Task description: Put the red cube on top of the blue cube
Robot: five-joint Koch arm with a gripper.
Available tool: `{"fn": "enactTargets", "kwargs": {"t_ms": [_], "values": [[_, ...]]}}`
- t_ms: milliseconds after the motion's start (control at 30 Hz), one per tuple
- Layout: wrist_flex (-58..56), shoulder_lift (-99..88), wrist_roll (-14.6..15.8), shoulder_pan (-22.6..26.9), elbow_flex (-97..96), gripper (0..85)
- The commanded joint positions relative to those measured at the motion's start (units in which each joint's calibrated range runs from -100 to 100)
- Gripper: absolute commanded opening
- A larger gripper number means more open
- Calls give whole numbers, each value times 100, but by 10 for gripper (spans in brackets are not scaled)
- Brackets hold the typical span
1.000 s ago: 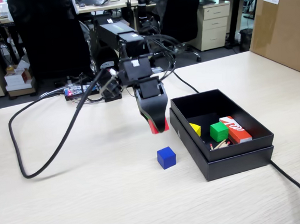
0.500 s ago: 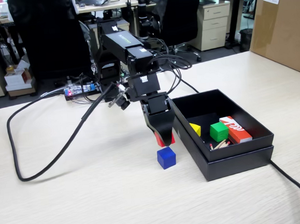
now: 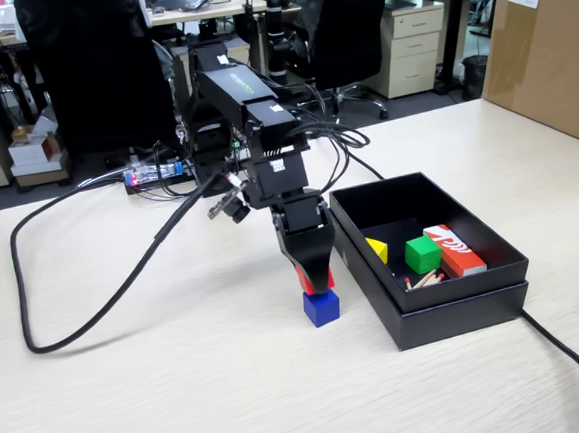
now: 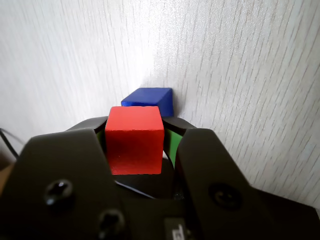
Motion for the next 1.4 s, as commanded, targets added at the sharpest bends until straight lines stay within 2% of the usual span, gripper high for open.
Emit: {"fn": "enactTargets", "kwargs": {"t_ms": [0,1133,1200,1267,1367], "values": [[87,-129,5,0,397,9],[294,-3,5,54,388,12],[294,-3,5,59,379,66],[294,9,-5,68,334,195],[294,-3,-10,68,343,281]]}}
